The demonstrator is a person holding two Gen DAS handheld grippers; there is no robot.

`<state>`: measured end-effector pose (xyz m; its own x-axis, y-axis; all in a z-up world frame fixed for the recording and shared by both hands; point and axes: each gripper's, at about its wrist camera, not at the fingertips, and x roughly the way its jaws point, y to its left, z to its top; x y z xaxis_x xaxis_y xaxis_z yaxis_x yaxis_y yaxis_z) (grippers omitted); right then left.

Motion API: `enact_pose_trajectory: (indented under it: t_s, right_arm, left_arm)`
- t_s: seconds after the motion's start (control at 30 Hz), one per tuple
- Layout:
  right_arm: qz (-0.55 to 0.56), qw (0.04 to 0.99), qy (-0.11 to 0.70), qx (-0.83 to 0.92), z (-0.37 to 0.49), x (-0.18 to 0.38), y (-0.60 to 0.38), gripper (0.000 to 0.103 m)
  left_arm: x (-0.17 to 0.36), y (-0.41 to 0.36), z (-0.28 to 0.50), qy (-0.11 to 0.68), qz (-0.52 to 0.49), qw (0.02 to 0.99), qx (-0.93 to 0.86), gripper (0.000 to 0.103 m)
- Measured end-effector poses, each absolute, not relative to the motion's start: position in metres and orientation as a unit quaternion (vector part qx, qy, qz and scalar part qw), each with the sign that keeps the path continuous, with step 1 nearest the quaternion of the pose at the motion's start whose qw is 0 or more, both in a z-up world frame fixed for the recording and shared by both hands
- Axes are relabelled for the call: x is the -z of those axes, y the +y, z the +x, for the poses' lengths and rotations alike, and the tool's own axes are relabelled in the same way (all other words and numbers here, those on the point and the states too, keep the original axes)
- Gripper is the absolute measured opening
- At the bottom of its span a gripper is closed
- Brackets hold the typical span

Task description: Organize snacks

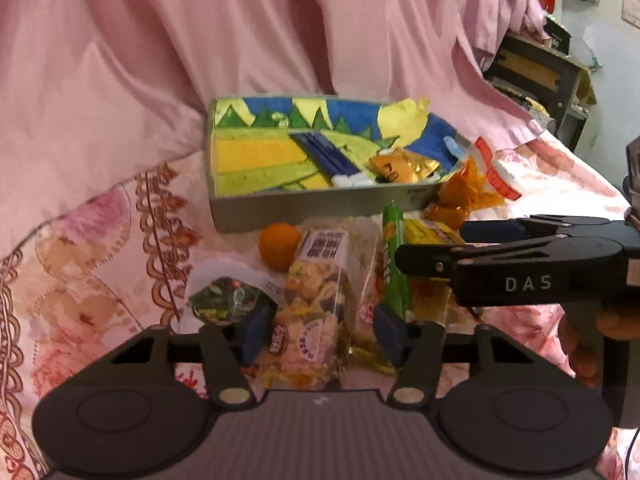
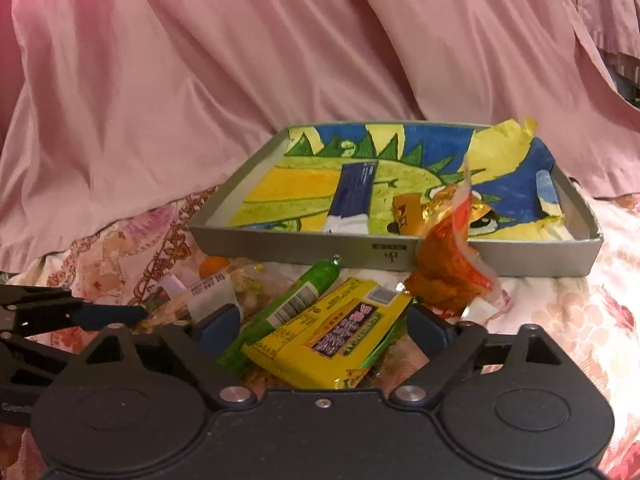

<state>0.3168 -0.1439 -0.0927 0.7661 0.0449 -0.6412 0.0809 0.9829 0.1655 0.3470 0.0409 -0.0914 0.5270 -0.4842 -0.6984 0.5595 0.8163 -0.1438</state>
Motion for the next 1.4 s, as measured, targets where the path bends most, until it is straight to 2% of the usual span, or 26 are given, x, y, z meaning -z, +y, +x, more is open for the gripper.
enact_pose_trajectory:
  t_s: [0.23,0.3,0.47,0.6,0.7,0.8,0.9,0.93,1.03,1.17,1.27,1.4]
  right_arm:
    - [0.085,0.935,0.343,0.015,0.311,0.094,-0.143,0.077]
    - [0.082,0.935,0.344,0.018,0.309,0.094,-0.145,0.068]
    - [0.083,0.931,0.356,0.017,0.297,0.092,-0.156,0.059]
    - [0.074,0.928,0.364,0.015,0.289,0.093,-0.162,0.061]
    - [0.083,0.924,0.372,0.024,0.292,0.096,-0.166,0.066]
    - [0.097,0.919,0.38,0.029,0.298,0.099,-0.169,0.073]
    - [0.109,0.917,0.381,0.034,0.298,0.101,-0.17,0.073]
    - [0.111,0.918,0.379,0.035,0.298,0.101,-0.169,0.073]
    - [0.128,0.918,0.374,0.039,0.295,0.102,-0.172,0.069]
    - [0.135,0.918,0.37,0.044,0.289,0.101,-0.174,0.055]
    - [0.136,0.918,0.369,0.043,0.284,0.101,-0.176,0.054]
    - [0.126,0.919,0.372,0.041,0.279,0.103,-0.175,0.053]
  left_arm:
    - [0.094,0.043,0.352,0.397,0.028,0.872,0.286,0.046]
    - [0.093,0.044,0.35,0.406,0.011,0.872,0.275,0.043]
    - [0.091,0.044,0.34,0.419,-0.017,0.871,0.256,0.039]
    - [0.091,0.039,0.344,0.429,-0.017,0.868,0.251,0.041]
    - [0.092,0.036,0.354,0.434,-0.028,0.867,0.242,0.054]
    - [0.094,0.034,0.361,0.43,-0.036,0.873,0.229,0.055]
    - [0.097,0.034,0.365,0.431,-0.054,0.873,0.223,0.053]
    - [0.097,0.034,0.366,0.432,-0.054,0.873,0.221,0.049]
    - [0.098,0.033,0.367,0.432,-0.055,0.874,0.216,0.047]
    - [0.095,0.032,0.362,0.435,-0.057,0.874,0.21,0.043]
    - [0.092,0.031,0.356,0.436,-0.051,0.874,0.208,0.039]
    - [0.095,0.026,0.361,0.449,-0.061,0.868,0.201,0.044]
